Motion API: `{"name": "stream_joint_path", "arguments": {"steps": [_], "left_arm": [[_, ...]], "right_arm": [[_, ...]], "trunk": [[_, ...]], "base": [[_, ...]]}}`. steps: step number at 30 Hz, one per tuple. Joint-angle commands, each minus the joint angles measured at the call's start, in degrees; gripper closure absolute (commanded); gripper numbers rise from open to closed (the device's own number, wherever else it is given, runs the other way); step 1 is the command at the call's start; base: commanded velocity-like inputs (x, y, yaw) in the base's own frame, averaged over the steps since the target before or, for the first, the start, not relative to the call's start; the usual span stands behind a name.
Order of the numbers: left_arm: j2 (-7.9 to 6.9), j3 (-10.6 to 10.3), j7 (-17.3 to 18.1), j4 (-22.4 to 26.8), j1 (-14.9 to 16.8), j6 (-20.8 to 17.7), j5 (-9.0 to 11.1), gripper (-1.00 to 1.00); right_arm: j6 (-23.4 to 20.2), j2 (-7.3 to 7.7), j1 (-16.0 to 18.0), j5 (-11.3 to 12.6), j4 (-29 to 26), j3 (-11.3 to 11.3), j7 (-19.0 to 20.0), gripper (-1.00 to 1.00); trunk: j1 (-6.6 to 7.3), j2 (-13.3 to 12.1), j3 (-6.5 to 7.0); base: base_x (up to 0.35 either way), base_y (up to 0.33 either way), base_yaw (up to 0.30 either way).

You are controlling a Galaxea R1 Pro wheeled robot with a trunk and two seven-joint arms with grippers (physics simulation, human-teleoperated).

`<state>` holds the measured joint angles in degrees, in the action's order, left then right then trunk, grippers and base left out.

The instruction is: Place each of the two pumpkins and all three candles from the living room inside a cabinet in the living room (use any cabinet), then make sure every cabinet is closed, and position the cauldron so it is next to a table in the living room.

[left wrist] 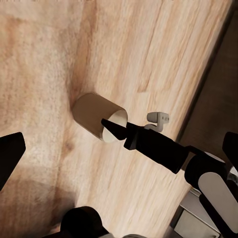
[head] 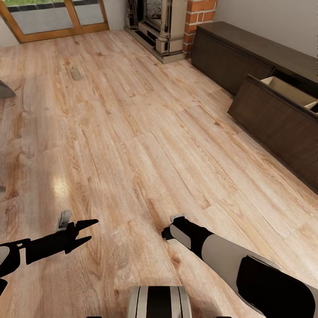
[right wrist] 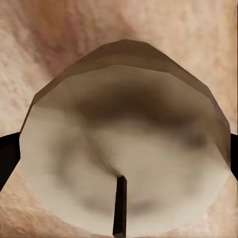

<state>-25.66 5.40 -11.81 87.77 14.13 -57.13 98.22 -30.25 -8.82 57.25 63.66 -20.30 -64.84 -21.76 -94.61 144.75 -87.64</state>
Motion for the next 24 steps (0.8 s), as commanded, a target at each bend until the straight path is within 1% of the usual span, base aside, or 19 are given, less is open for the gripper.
{"name": "stream_joint_path", "arguments": {"steps": [1,13,15,17,20,21,22,23,24], "left_arm": [[0.0,0.05,-0.59,0.04,0.02,-0.18,0.57,-1.0],[0.0,-0.06,-0.71,-0.03,0.02,-0.18,0.46,-1.0],[0.0,-0.15,-0.78,-0.33,0.02,-0.16,0.2,-1.0],[0.05,-0.2,-0.82,-0.45,0.02,-0.12,-0.63,-1.0],[0.47,-0.31,-0.84,-0.56,0.02,-0.02,-3.74,-1.0],[0.52,-0.34,-0.86,-0.58,0.02,0.0,-4.27,-1.0],[0.61,-0.48,-0.94,-0.59,0.02,0.08,-5.72,-1.0],[0.67,-0.54,-0.99,-0.61,0.02,0.11,-6.56,-1.0],[0.7,-0.57,-1.01,-0.62,0.02,0.14,-6.96,-1.0]], "right_arm": [[-0.08,0.03,0.05,0.68,-0.09,-0.39,-0.39,1.0],[0.09,0.28,0.05,0.64,-0.17,-0.36,-0.4,1.0],[0.28,0.29,0.05,0.71,-0.34,-0.31,-0.45,1.0],[0.42,0.31,0.05,0.74,-0.45,-0.25,-0.5,1.0],[0.68,0.3,0.05,0.79,-0.67,0.01,-0.36,1.0],[0.71,0.3,0.05,0.8,-0.7,0.04,-0.33,1.0],[0.76,0.3,0.05,0.83,-0.75,0.1,-0.27,1.0],[0.77,0.3,0.05,0.84,-0.76,0.15,-0.25,1.0],[0.8,0.28,0.05,0.84,-0.77,0.17,-0.25,1.0]], "trunk": [[0.03,0.0,0.19],[0.34,-0.16,2.85],[0.39,-0.19,3.29],[0.44,-0.21,3.74],[0.52,-0.25,4.4],[0.55,-0.27,4.62],[0.57,-0.28,4.84],[0.6,-0.29,5.07],[0.62,-0.31,5.29]], "base": [[0.0,0.0,0.0],[0.0,0.0,0.0],[0.0,0.0,0.0],[0.0,0.0,0.0],[0.0,0.0,0.0],[0.0,0.0,0.0],[0.0,0.0,0.0],[0.0,0.0,0.0],[0.0,0.0,0.0]]}}
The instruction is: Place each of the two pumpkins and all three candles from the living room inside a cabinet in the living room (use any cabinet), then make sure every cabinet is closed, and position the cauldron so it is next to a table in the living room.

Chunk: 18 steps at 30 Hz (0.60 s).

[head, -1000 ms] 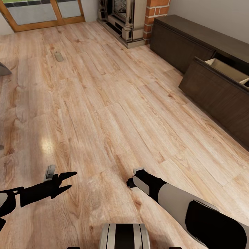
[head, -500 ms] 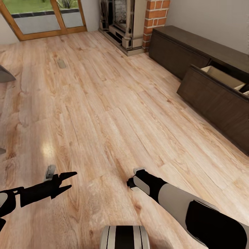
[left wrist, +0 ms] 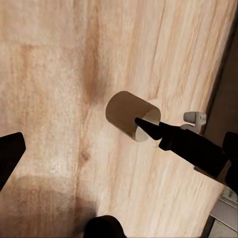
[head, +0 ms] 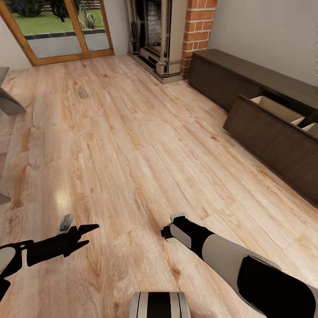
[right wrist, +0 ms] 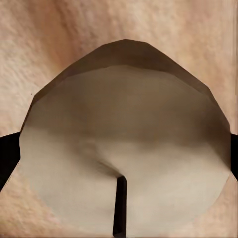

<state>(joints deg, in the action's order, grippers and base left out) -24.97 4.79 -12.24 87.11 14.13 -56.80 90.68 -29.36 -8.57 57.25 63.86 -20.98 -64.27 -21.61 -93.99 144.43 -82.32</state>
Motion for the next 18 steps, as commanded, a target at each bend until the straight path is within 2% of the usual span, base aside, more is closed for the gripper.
{"name": "stream_joint_path", "arguments": {"steps": [1,6,9,13,18], "left_arm": [[0.12,-0.05,-0.65,0.02,0.02,-0.13,-0.69,-1.0],[0.32,-0.13,-0.77,-0.01,0.02,-0.02,-4.14,-1.0],[0.34,-0.13,-0.79,-0.01,0.02,0.01,-4.83,-1.0],[0.35,-0.13,-0.77,0.02,0.02,0.02,-5.12,-1.0],[0.36,-0.13,-0.75,-0.01,0.02,0.02,-5.09,-1.0]], "right_arm": [[-0.04,0.0,0.06,0.64,-0.13,-0.37,-0.38,1.0],[0.04,-0.11,0.06,0.65,-0.22,-0.28,-0.42,1.0],[1.0,-0.11,0.06,0.65,-1.29,-0.18,-0.44,1.0],[1.85,-0.05,0.06,0.65,-8.01,-0.08,-0.73,1.0],[1.93,-0.04,0.06,0.63,-10.03,-0.14,-0.79,1.0]], "trunk": [[0.03,0.0,0.19],[0.16,-0.07,1.3],[0.24,-0.11,1.96],[0.34,-0.16,2.85],[0.47,-0.23,3.95]], "base": [[0.0,0.0,0.0],[0.0,0.0,0.0],[0.0,0.0,0.0],[0.0,0.0,0.0],[0.0,0.0,0.0]]}}
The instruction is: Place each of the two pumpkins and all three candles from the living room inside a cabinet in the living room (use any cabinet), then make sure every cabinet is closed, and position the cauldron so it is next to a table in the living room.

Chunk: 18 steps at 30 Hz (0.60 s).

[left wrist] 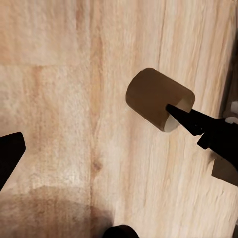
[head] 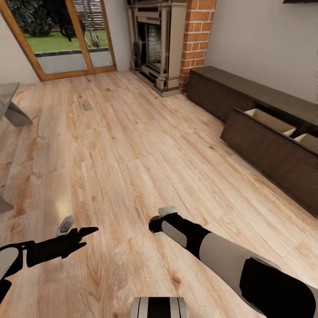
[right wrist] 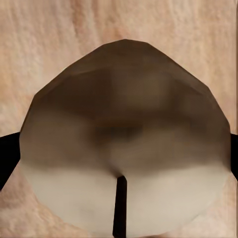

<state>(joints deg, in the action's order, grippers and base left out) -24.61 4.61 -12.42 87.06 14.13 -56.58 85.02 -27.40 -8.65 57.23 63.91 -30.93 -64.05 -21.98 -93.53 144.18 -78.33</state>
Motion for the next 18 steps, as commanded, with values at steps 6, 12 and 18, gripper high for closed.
{"name": "stream_joint_path", "arguments": {"steps": [6,12,18], "left_arm": [[0.0,0.04,-0.52,0.06,0.02,-0.2,0.59,-1.0],[0.0,0.04,-0.51,0.05,0.02,-0.2,0.59,-1.0],[0.0,0.04,-0.5,0.05,0.02,-0.2,0.57,-1.0]], "right_arm": [[0.05,0.03,0.07,0.67,-0.25,-0.26,-0.38,1.0],[0.0,0.03,0.07,1.06,-0.21,-0.01,-0.29,1.0],[-0.03,0.03,0.07,1.13,-0.2,-0.03,-0.26,1.0]], "trunk": [[0.16,-0.06,1.29],[0.32,-0.15,2.62],[0.47,-0.23,3.95]], "base": [[0.0,0.0,0.0],[0.0,0.0,0.0],[0.0,0.0,0.0]]}}
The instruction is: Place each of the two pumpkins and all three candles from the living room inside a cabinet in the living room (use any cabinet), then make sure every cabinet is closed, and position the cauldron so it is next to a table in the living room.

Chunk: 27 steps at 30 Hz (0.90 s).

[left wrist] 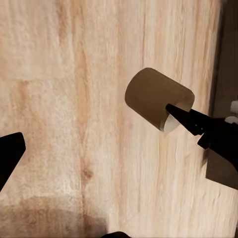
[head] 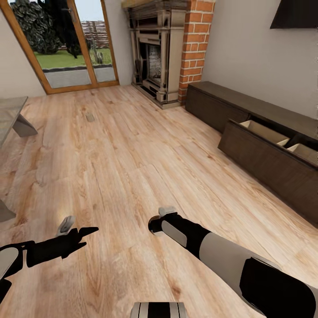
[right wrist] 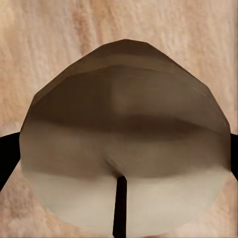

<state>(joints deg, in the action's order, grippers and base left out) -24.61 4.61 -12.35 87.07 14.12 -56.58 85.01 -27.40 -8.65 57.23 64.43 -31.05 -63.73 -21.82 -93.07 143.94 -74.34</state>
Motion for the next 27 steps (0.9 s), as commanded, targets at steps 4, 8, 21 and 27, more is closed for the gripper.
{"name": "stream_joint_path", "arguments": {"steps": [4,8,21,27], "left_arm": [[0.0,-0.01,-0.62,0.07,0.03,-0.2,0.52,-1.0],[0.0,-0.04,-0.66,0.1,0.03,-0.2,0.26,-1.0],[0.0,-0.74,-0.66,0.11,0.03,-0.2,-1.59,-1.0],[0.0,-0.83,-0.68,0.11,0.03,-0.2,-1.6,-1.0]], "right_arm": [[0.09,0.03,0.07,0.6,-0.06,-0.3,-0.42,1.0],[0.25,0.03,0.07,0.65,-0.09,-0.26,-0.39,1.0],[0.67,0.03,0.07,0.7,-0.06,-0.34,-0.16,1.0],[0.68,0.03,0.07,0.66,-0.06,-0.34,-0.16,1.0]], "trunk": [[0.11,-0.04,0.85],[0.21,-0.09,1.8],[0.55,-0.26,5.55],[0.7,-0.34,7.29]], "base": [[0.0,0.0,0.0],[0.0,0.0,-0.011],[0.0,0.0,-0.189],[0.0,0.0,-0.225]]}}
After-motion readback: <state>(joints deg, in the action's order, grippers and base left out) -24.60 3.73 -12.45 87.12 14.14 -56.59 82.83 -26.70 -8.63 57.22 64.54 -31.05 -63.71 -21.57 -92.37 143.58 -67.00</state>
